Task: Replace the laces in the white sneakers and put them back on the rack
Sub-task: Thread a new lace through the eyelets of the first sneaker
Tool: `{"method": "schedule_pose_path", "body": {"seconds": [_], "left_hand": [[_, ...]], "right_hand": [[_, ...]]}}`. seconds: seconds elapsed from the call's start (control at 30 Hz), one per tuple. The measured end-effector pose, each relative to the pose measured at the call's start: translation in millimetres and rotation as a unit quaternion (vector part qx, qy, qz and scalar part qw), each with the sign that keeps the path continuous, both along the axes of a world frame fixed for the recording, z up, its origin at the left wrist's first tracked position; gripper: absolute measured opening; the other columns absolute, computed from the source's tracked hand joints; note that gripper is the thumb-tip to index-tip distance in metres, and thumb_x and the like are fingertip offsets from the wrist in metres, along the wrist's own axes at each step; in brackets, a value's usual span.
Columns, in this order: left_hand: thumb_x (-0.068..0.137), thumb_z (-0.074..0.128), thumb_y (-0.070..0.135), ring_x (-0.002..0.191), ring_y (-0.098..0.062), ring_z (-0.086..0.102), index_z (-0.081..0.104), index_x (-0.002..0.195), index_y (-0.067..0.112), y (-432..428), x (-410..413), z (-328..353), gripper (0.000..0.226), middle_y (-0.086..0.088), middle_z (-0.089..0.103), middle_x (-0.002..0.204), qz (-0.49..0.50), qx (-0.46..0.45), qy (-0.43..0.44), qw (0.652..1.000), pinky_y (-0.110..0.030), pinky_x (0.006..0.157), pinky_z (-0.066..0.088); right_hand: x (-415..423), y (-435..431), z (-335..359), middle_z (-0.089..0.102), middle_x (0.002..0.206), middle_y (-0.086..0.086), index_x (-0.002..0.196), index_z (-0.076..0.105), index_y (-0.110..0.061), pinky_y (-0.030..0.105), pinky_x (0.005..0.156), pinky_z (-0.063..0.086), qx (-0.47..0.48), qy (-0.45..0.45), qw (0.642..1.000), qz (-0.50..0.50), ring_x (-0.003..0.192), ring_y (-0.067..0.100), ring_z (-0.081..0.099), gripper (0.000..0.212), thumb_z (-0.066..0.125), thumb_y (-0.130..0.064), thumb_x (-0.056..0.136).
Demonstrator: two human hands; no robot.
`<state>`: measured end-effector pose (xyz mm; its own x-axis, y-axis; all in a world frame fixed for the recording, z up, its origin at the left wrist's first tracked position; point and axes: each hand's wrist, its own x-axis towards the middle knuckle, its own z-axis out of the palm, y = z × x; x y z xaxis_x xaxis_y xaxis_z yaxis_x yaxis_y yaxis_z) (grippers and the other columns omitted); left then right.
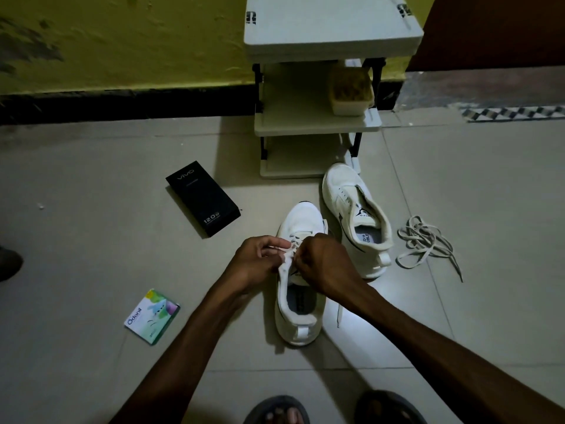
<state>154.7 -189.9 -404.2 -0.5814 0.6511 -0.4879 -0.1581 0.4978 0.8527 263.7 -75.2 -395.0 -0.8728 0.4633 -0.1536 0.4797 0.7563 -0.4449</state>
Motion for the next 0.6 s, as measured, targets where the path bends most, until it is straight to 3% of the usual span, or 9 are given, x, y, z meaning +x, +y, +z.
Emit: {"method": "schedule_pose_path", "body": {"seconds": [0.13, 0.33, 0.5, 0.6], "left_hand": [[0.091, 0.057, -0.007, 0.077, -0.018, 0.067, 0.067, 0.111, 0.003, -1.0, -1.6, 2.9, 0.024, -0.016, 0.071, 0.091, 0.011, 0.012, -0.051, 0.999, -0.019, 0.066, 0.055], [0.089, 0.058, -0.011, 0.076, -0.019, 0.066, 0.062, 0.116, -0.002, -0.8, -4.5, 3.0, 0.029, -0.02, 0.069, 0.093, 0.022, 0.016, -0.091, 0.995, -0.018, 0.064, 0.056], [0.087, 0.06, -0.009, 0.078, -0.021, 0.066, 0.06, 0.115, -0.001, -0.9, -2.6, 2.4, 0.029, -0.026, 0.069, 0.102, 0.021, 0.005, -0.066, 0.998, -0.02, 0.066, 0.056], [0.087, 0.06, -0.007, 0.083, -0.023, 0.066, 0.06, 0.112, 0.003, -0.5, -1.9, 1.3, 0.027, -0.026, 0.069, 0.102, -0.001, 0.002, -0.023, 1.0, -0.023, 0.071, 0.056]], "right_hand": [[-3.3, 1.0, -1.2, 0.065, 0.09, 0.01, 0.089, 0.072, -0.009, 0.026, 0.067, 0.036, 0.022, -0.02, 0.999, 0.02, 0.086, 0.025, 0.061, 0.021, 0.061, -0.026, 0.088], [-0.2, 6.5, -1.3, 0.069, 0.078, 0.008, 0.082, 0.076, -0.01, 0.021, 0.049, 0.03, -0.023, -0.015, 1.0, -0.001, 0.074, 0.021, 0.064, 0.024, 0.061, -0.028, 0.089], [-1.7, 4.9, 2.8, 0.067, 0.081, 0.009, 0.082, 0.073, -0.009, 0.025, 0.06, 0.038, -0.004, -0.015, 1.0, 0.018, 0.076, 0.024, 0.063, 0.018, 0.066, -0.025, 0.084], [-3.5, 4.2, 2.6, 0.061, 0.081, 0.01, 0.08, 0.071, -0.01, 0.027, 0.063, 0.035, 0.015, -0.015, 1.0, 0.022, 0.077, 0.027, 0.059, 0.018, 0.063, -0.026, 0.082]]}}
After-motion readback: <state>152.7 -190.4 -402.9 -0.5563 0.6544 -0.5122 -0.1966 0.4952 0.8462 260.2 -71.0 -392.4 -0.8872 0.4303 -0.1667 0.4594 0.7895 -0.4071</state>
